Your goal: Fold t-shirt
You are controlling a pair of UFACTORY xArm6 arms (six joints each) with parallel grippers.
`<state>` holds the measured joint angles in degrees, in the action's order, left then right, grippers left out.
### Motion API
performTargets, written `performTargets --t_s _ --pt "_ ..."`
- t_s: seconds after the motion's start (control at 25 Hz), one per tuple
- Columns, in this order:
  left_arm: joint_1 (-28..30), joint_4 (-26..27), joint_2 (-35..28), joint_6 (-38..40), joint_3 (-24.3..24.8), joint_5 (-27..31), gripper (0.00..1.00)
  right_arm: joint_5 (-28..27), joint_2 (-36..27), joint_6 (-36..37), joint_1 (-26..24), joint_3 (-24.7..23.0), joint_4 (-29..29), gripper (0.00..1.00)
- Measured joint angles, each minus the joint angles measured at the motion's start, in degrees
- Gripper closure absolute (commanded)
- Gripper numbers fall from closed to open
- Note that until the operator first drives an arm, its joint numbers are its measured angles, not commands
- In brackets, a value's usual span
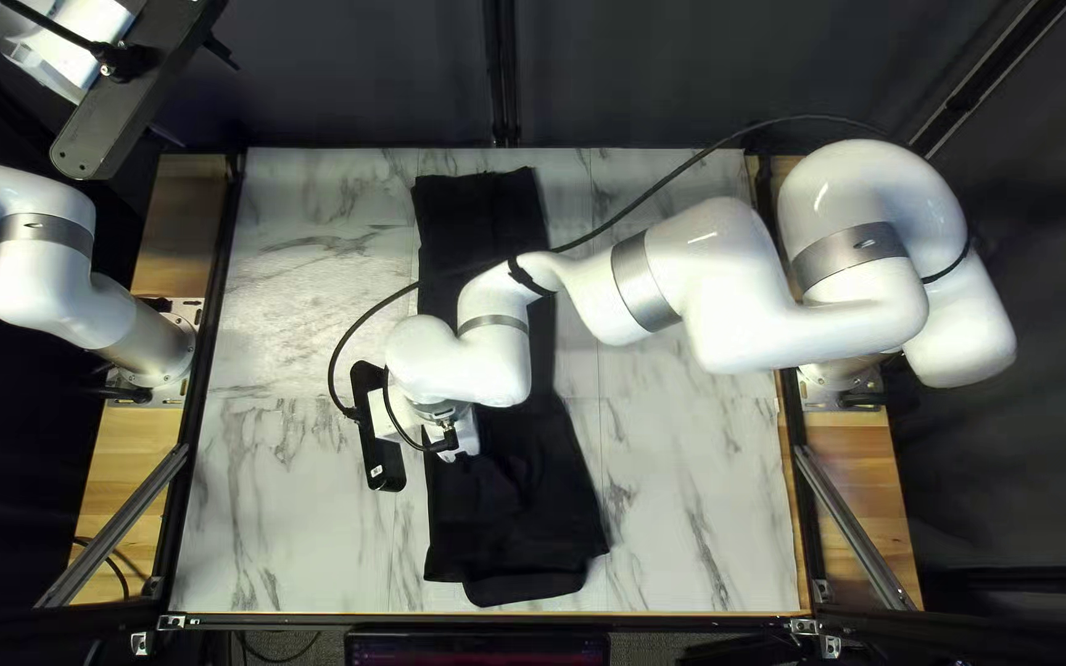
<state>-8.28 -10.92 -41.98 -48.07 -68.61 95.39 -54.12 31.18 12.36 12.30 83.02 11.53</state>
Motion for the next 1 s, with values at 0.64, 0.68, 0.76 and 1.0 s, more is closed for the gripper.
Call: performTargets --t_s 0.64,0.68,0.76,1.0 --pt "0.0 0.0 0.0 0.0 0.0 0.0 0.00 9.0 -7.6 -13.3 2.7 -11.3 -9.1 1.00" --pt "0.0 0.0 0.0 0.0 0.0 0.0 0.00 9.7 -8.5 -15.2 3.0 -12.2 -10.7 1.00" --pt "0.0 0.0 0.0 0.0 0.0 0.0 0.00 10.4 -9.8 -18.2 3.4 -13.3 -13.3 1.00" --pt "0.0 0.0 0.0 0.0 0.0 0.0 0.00 12.6 -9.4 -22.7 3.9 -13.8 -17.8 0.51"
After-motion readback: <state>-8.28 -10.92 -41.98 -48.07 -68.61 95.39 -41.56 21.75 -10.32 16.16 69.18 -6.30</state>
